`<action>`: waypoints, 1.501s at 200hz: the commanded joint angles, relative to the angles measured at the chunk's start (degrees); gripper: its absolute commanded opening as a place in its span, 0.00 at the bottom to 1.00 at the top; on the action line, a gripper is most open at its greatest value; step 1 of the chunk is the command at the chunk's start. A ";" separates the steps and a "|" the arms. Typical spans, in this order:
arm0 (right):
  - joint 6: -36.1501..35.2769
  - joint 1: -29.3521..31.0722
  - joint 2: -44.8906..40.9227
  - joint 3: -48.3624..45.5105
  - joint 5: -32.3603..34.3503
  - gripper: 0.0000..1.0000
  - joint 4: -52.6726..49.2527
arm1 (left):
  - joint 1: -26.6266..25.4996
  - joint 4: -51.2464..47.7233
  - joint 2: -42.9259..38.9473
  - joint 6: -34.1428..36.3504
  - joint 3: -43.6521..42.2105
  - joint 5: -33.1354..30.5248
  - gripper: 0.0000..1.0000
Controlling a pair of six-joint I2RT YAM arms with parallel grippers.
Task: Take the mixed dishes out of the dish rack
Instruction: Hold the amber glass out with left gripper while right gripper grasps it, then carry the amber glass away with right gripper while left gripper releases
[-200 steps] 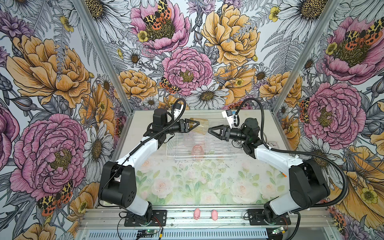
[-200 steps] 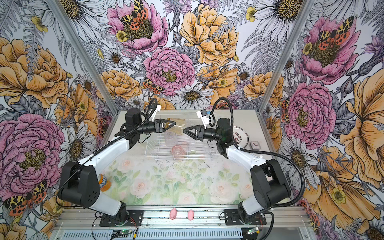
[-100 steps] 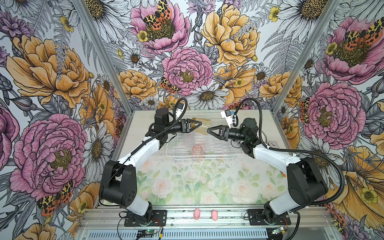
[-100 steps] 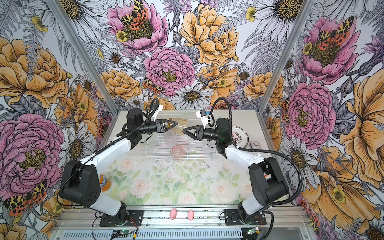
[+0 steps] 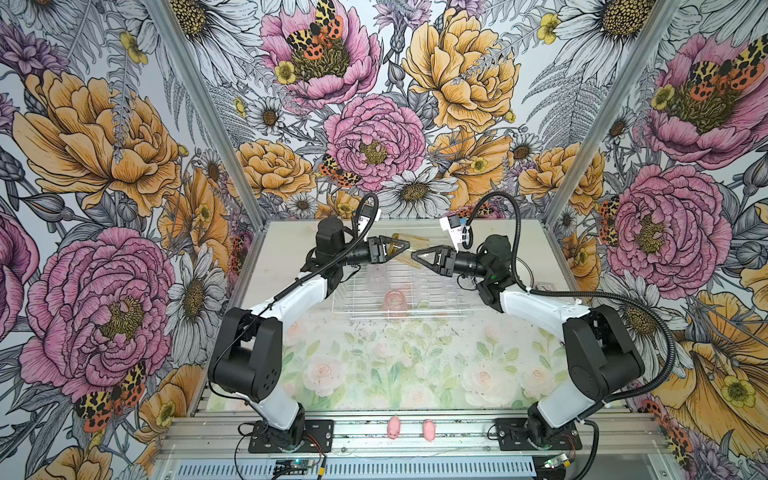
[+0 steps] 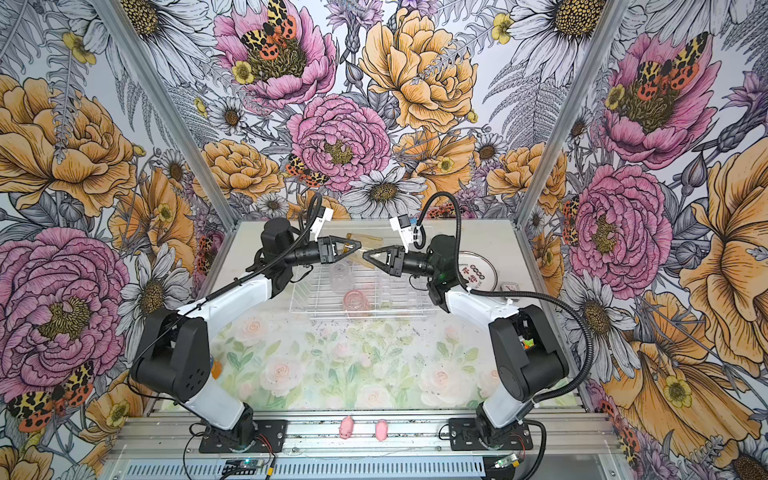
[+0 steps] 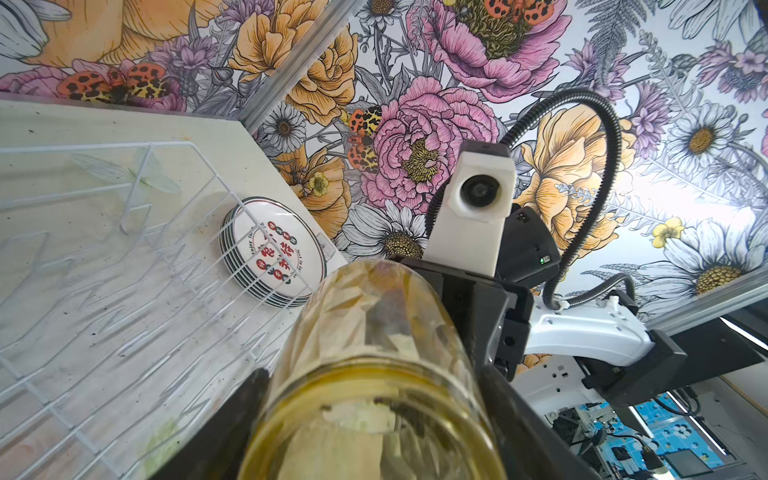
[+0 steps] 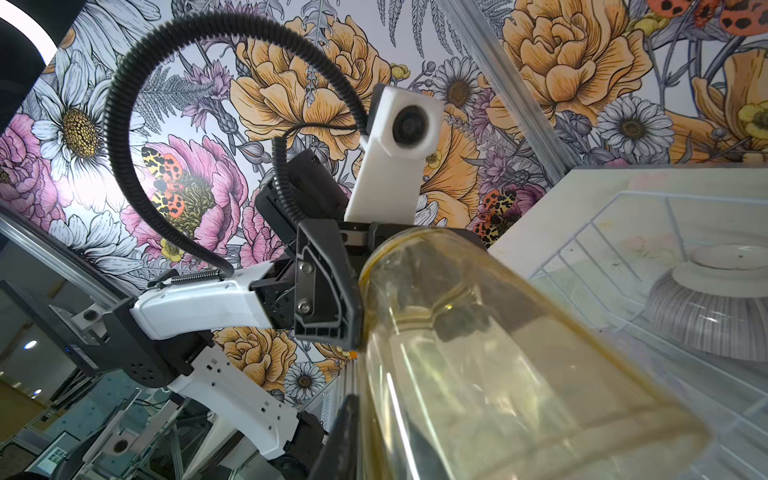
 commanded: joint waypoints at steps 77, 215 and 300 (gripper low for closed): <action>-2.96 0.31 -2.58 2.13 -0.40 0.00 -2.43 | -0.40 2.93 -0.77 0.33 -0.83 -1.44 0.58; -38.65 0.21 -25.15 7.89 20.39 0.00 -67.11 | 2.18 -41.05 -17.44 28.88 0.00 -30.20 0.71; -37.94 13.44 -24.57 21.56 67.63 0.00 -114.05 | -2.75 -55.61 -22.96 35.06 2.35 -53.98 0.69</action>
